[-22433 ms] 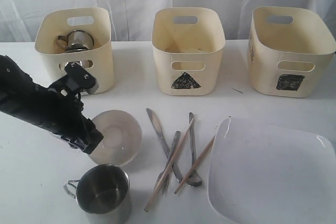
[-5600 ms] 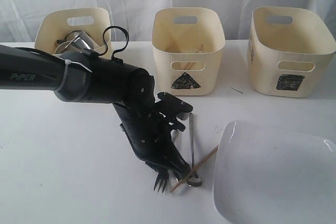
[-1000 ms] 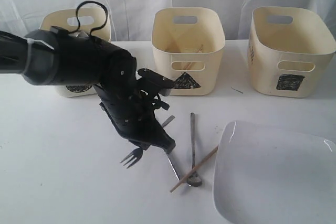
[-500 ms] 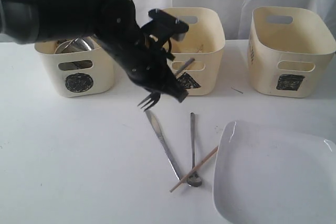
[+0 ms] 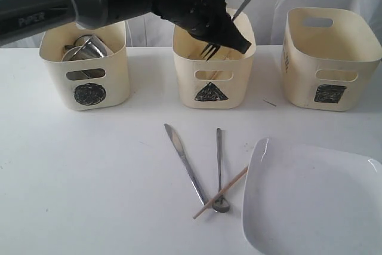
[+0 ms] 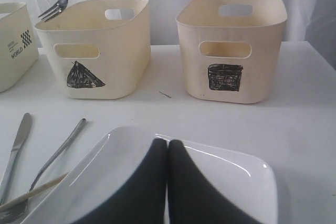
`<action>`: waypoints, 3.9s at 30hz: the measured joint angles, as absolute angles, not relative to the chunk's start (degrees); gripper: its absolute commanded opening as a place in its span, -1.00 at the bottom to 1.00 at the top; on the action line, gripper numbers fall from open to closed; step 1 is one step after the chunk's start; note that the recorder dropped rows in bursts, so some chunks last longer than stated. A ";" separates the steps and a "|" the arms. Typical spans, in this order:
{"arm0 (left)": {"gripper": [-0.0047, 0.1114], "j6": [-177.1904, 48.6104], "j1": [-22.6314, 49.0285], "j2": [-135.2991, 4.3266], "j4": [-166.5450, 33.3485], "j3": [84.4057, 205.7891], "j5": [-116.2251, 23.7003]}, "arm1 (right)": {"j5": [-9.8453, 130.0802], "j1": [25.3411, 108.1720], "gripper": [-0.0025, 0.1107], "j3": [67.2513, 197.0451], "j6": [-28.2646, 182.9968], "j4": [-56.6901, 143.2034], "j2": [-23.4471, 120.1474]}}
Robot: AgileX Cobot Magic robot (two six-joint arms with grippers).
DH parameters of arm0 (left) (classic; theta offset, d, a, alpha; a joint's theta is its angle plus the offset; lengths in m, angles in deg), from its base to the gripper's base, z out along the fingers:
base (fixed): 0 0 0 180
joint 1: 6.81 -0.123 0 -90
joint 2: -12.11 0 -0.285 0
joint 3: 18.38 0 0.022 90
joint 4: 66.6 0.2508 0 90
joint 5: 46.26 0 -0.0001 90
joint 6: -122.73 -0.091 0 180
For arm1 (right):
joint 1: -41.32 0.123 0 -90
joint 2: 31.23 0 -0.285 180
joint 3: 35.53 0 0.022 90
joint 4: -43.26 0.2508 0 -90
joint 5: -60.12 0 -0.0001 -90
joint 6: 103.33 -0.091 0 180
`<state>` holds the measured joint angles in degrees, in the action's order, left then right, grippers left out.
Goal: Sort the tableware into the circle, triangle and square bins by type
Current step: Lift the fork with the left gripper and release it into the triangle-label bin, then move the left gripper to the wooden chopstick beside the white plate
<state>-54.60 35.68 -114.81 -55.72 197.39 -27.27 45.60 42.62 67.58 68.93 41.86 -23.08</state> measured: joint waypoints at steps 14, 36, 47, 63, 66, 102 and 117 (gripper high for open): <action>-0.92 -54.60 30.64 -125.77 -55.59 208.83 -33.89 | 45.60 42.62 -0.96 67.58 68.93 41.86 -23.08; -0.24 -59.47 30.51 -120.96 -65.52 208.83 -10.26 | 45.60 42.62 -0.96 67.58 68.82 41.86 -23.08; -0.24 -62.04 31.27 -105.21 -71.17 188.41 -3.32 | 45.60 42.62 -0.96 67.58 68.82 41.86 -23.08; -0.23 -64.58 42.72 -106.54 -72.72 171.43 -13.17 | 45.60 42.62 -0.96 67.58 68.82 41.86 -23.08; -0.22 -64.82 43.77 -108.66 -72.72 171.43 -13.78 | 45.60 42.62 -0.96 67.58 68.82 41.86 -23.08; -0.22 -90.32 45.07 -113.27 -78.69 171.43 -13.95 | 45.60 42.62 -0.96 67.58 68.82 41.86 -23.08; -0.22 -90.54 45.07 -114.07 -77.92 171.43 -19.85 | 45.60 42.62 -0.96 67.58 68.82 41.86 -23.08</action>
